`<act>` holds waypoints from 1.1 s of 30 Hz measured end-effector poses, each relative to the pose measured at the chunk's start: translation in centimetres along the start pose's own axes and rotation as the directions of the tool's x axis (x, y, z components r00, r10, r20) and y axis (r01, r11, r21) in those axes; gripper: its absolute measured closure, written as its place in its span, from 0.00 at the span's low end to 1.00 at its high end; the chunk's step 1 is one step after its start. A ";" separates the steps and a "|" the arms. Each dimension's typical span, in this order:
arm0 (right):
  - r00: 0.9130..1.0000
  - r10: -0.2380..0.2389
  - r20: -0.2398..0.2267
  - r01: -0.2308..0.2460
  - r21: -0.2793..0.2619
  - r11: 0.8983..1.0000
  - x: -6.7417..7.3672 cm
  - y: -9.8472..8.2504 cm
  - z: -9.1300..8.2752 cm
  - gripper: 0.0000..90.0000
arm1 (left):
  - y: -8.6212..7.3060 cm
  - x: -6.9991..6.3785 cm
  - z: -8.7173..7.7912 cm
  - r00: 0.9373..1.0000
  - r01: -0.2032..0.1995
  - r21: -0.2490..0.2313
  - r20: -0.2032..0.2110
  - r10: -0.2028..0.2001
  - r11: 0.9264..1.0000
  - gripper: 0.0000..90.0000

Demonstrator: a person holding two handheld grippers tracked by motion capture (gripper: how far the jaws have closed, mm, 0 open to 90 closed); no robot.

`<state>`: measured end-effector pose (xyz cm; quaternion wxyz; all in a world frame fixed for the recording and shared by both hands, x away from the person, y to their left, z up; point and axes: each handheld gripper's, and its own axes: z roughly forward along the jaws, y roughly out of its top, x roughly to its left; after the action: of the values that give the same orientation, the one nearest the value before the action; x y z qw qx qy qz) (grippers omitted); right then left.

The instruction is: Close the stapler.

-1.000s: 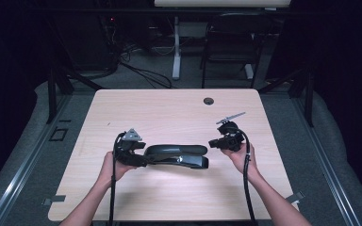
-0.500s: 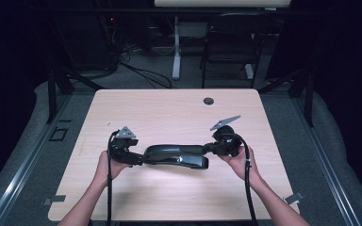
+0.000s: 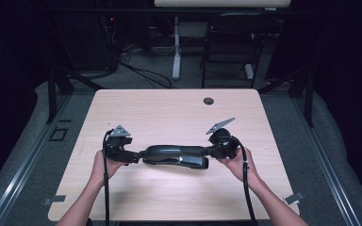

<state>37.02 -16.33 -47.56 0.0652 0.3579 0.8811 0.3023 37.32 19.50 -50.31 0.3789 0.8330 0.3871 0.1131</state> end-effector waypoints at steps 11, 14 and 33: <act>1.000 0.020 -0.013 -0.019 0.052 0.998 -0.4 -0.4 1.0 1.00 | -0.1 0.3 0.0 1.000 0.011 0.004 -0.005 -0.011 1.000 0.16; 1.000 0.017 -0.008 -0.017 0.071 0.997 -0.5 -0.5 1.4 1.00 | -0.2 0.4 0.0 1.000 0.012 0.005 -0.005 -0.012 1.000 0.16; 0.999 0.040 -0.029 -0.037 0.084 0.996 -0.8 -0.8 1.7 1.00 | -0.1 0.3 0.2 1.000 0.007 0.011 0.000 -0.007 1.000 0.16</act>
<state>37.74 -16.50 -49.51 0.0312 0.3725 0.8867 0.2720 37.56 19.71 -50.58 0.3747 0.8336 0.3907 0.1097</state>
